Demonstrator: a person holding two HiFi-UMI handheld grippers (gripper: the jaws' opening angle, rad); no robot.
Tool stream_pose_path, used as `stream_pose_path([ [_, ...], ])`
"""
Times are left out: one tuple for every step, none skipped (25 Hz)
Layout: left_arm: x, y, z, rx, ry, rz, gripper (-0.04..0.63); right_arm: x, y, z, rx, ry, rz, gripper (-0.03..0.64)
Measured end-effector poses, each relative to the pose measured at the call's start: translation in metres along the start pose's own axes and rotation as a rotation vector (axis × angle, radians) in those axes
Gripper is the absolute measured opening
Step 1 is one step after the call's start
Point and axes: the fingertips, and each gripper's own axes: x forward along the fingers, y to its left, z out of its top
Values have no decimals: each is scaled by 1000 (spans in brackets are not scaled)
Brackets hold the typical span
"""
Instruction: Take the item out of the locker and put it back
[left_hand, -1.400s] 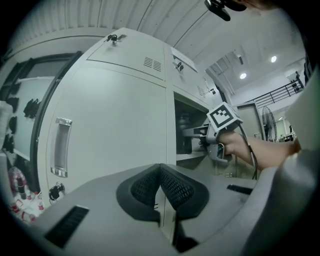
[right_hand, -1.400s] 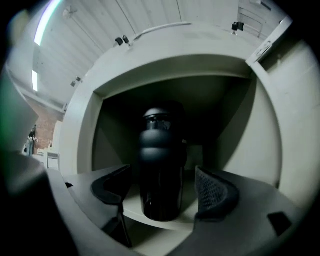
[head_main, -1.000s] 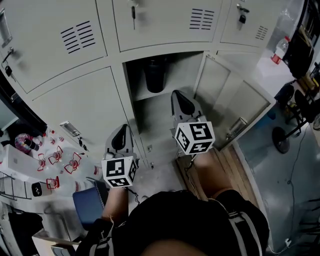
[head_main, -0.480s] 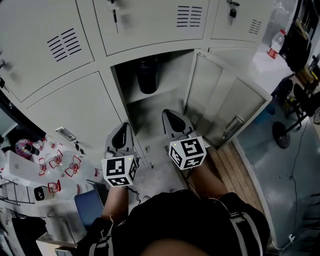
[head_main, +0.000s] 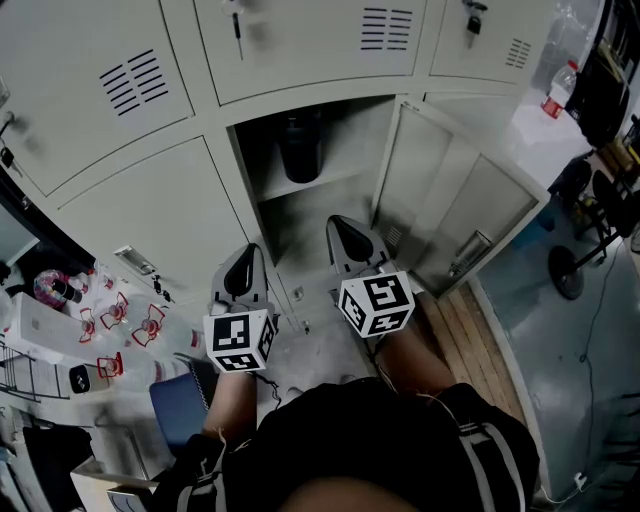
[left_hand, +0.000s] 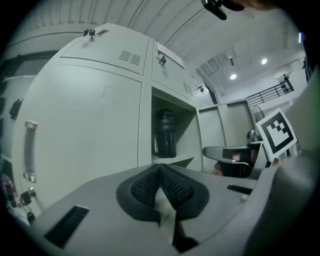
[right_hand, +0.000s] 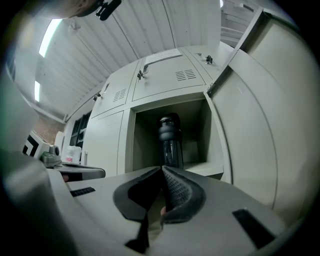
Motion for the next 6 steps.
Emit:
stream_pose_path([
  [-1, 1, 0, 0, 0, 1, 14, 0, 1, 0, 1, -1, -1, 11],
  [-2, 2, 0, 0, 0, 1, 14, 0, 1, 0, 3, -1, -2, 11],
  [-3, 2, 1, 0, 0, 2, 14, 0, 2, 0, 6, -1, -3, 11],
  [-4, 3, 1, 1, 0, 2, 14, 0, 3, 0, 9, -1, -4, 11],
  [-5, 4, 1, 1, 0, 1, 14, -1, 3, 0, 14, 0, -5, 11],
  [-6, 4, 1, 2, 0, 1, 14, -1, 4, -1, 18, 0, -5, 11],
])
